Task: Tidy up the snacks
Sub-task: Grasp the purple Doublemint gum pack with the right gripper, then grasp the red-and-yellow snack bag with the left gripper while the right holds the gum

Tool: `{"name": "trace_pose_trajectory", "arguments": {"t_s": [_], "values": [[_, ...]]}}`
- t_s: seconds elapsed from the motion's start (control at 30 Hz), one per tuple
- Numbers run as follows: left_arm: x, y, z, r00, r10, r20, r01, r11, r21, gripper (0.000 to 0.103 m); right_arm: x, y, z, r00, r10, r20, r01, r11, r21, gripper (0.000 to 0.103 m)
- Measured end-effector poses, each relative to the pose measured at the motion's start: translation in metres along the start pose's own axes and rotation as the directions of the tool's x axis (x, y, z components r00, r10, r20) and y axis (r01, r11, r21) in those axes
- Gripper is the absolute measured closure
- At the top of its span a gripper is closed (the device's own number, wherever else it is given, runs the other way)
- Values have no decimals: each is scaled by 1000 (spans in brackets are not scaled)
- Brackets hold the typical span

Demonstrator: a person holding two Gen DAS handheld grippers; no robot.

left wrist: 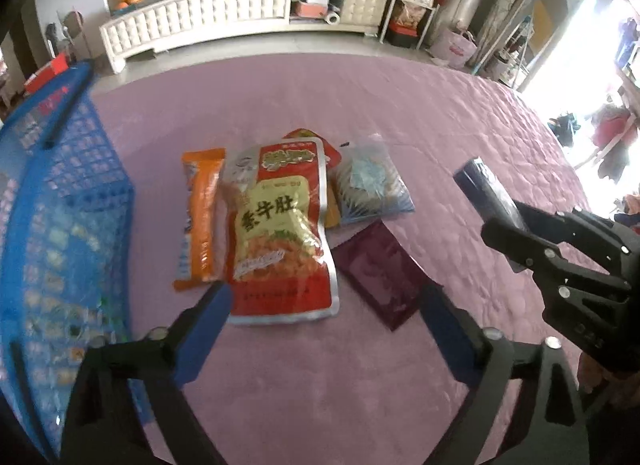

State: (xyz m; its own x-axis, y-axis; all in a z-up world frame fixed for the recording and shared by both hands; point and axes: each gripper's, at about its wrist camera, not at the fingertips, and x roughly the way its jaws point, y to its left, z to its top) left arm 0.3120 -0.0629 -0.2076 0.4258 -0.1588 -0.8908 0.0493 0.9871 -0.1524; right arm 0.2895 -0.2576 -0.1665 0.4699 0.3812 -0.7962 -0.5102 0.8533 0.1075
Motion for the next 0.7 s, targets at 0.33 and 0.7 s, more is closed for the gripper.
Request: {"name": "trace_pose_trajectory", "arguments": {"t_s": [0.33, 0.7], "values": [[48, 17, 23, 997, 60, -58, -60, 998, 2, 28, 32, -5, 4, 997, -4, -79, 5, 1000, 3, 68], [59, 19, 31, 990, 122, -63, -121, 992, 32, 46, 42, -3, 8, 995, 4, -104, -4, 1000, 2, 68]]}}
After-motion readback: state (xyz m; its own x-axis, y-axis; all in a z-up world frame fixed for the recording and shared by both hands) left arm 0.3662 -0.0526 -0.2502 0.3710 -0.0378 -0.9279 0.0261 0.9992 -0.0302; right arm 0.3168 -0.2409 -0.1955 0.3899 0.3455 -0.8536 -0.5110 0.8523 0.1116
